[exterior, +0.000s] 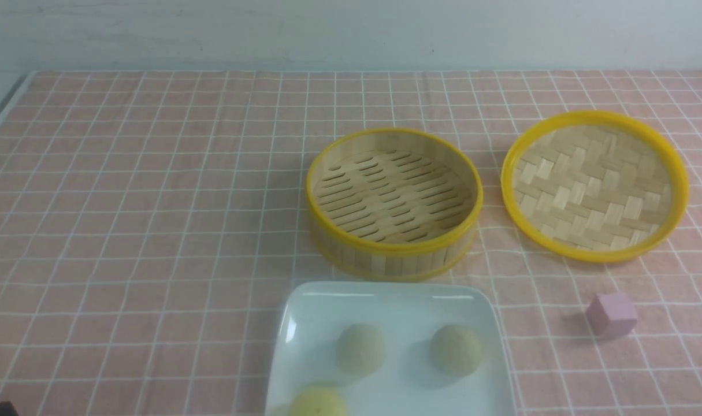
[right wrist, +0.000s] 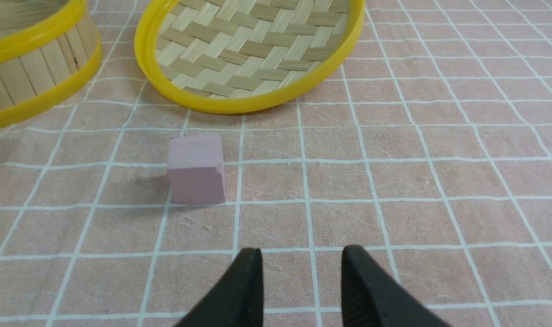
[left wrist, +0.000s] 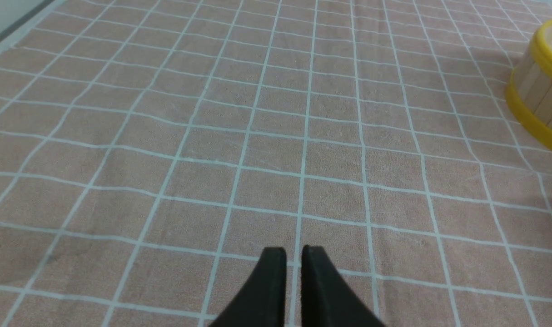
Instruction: Put the steamed buns into the plate on the pink tablecloth.
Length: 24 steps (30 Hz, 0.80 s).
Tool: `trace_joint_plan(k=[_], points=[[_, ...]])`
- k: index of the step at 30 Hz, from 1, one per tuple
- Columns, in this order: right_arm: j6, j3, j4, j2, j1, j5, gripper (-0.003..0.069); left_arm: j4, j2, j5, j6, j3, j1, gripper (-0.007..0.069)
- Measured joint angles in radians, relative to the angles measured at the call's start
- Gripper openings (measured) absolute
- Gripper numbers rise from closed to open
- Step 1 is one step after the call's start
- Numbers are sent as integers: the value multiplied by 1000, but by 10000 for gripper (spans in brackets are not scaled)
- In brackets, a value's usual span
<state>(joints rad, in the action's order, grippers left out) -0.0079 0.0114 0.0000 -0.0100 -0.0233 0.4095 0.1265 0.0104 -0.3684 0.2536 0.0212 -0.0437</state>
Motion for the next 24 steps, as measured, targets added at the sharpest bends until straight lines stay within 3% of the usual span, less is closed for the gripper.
trace_joint_plan(k=[24], points=[[0, 0, 0, 0, 0, 0, 239, 0, 0, -1, 0, -1, 0, 104]])
